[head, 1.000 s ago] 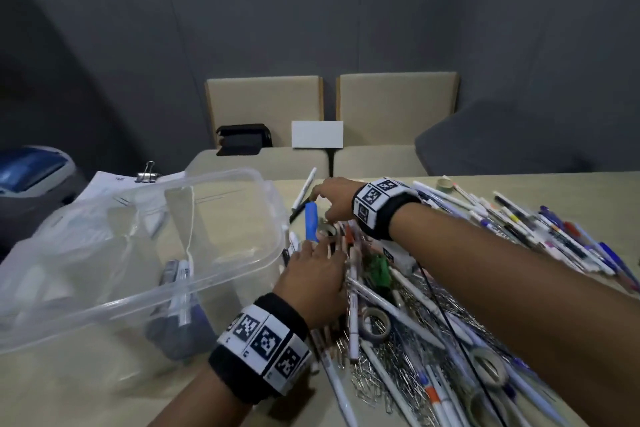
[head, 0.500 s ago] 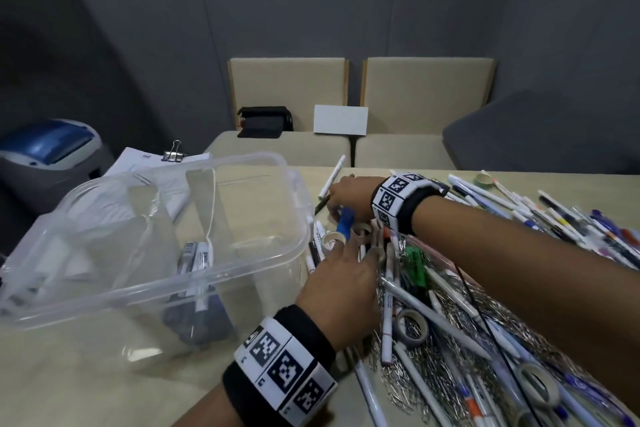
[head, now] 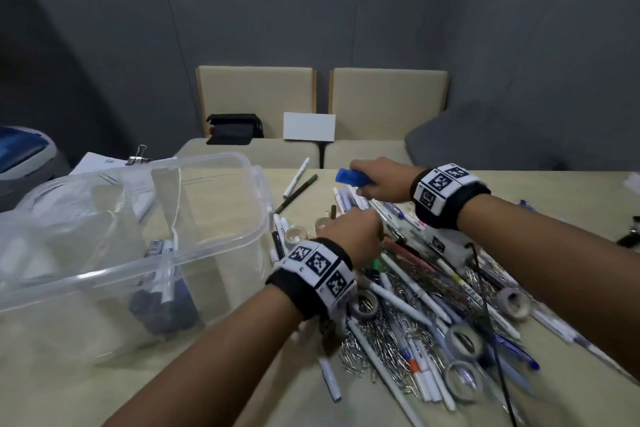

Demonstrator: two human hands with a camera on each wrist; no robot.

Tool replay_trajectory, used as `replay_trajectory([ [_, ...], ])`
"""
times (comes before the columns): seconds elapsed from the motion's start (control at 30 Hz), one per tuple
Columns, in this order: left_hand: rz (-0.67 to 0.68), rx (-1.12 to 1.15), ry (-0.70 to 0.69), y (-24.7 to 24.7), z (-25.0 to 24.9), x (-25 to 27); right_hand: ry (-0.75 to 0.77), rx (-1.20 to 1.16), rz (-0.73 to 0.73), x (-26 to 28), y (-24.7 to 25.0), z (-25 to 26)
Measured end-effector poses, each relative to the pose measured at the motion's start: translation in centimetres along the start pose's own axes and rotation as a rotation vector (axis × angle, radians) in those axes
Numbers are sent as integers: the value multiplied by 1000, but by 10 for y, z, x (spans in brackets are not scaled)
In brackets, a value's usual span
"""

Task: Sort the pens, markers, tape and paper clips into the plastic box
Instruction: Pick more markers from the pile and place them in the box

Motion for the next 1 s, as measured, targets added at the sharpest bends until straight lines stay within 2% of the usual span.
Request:
replay_trajectory([
  [0.1, 137, -127, 64, -11, -11, -15, -107, 55, 61, 34, -1, -26],
  [0.2, 216, -198, 99, -18, -16, -21, -176, 116, 107, 61, -5, -48],
  [0.4, 224, -142, 149, -21, -22, -23, -272, 46, 114, 94, -1, -74],
  [0.53, 210, 17, 230, -17, -16, -20, -262, 17, 114, 101, -4, -73],
  [0.7, 154, 236, 324, -2, 6, -12, -231, -33, 105, 99, -10, -70],
  [0.8, 23, 393, 325, 18, 14, -3, -210, -67, 78, 91, -10, -61],
  [0.93, -198, 318, 358, 48, 20, 5, -148, -48, 43, 66, -9, -34],
  [1.0, -209, 291, 381, 53, 22, 12, -102, -35, 22, 49, -9, -17],
])
Point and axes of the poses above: each hand's wrist, its own x-axis away from the middle knuckle, its own y-axis out of the back of the hand, z = x × y, the point moved 1 cm from there along -x, towards the middle knuckle, and after that the axes turned 3 degrees about y, right-handed, at the moved point
